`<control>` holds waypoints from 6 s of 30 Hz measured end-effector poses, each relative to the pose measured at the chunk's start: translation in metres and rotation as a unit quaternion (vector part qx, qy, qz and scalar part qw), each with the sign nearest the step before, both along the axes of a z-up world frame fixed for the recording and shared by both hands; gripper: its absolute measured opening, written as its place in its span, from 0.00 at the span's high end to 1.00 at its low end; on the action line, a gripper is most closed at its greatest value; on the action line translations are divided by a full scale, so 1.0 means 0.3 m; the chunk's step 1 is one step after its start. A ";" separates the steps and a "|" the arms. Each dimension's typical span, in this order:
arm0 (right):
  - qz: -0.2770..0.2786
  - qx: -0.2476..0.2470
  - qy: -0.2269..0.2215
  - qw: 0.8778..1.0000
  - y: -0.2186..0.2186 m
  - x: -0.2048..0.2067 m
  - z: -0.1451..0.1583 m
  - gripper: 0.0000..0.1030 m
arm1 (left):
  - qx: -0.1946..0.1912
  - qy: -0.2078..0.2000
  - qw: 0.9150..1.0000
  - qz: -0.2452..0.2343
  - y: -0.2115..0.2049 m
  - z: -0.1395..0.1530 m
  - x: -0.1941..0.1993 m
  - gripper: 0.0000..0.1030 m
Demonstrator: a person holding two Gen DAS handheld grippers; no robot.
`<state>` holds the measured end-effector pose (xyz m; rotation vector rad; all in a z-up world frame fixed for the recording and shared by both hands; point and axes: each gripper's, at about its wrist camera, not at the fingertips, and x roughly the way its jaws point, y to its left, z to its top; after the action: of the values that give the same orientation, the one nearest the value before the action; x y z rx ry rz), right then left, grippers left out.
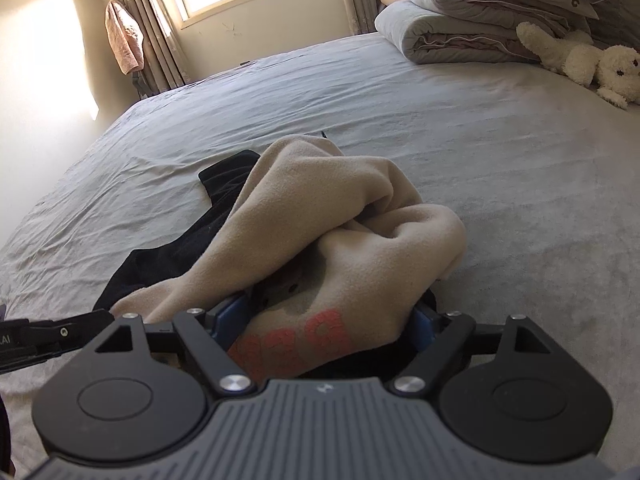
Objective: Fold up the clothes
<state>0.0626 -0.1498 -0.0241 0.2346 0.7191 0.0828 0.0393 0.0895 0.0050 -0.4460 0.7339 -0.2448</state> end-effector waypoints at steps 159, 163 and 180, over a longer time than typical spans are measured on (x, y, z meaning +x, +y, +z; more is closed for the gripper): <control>0.008 -0.066 -0.098 0.993 0.095 -0.005 0.079 0.76 | 0.021 -0.016 0.988 0.155 0.302 0.061 -0.048 0.90; 0.011 -0.054 -0.112 0.992 0.083 0.014 0.104 0.75 | 0.026 -0.027 0.986 0.160 0.299 0.077 -0.048 0.90; 0.020 -0.035 -0.052 0.998 -0.008 -0.016 0.066 0.15 | 0.072 -0.001 0.985 0.154 0.225 0.043 -0.018 0.33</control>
<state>0.0577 -0.1522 -0.0042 0.1474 0.6227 0.1068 0.0339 0.1570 0.0178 -0.4157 0.6649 0.0983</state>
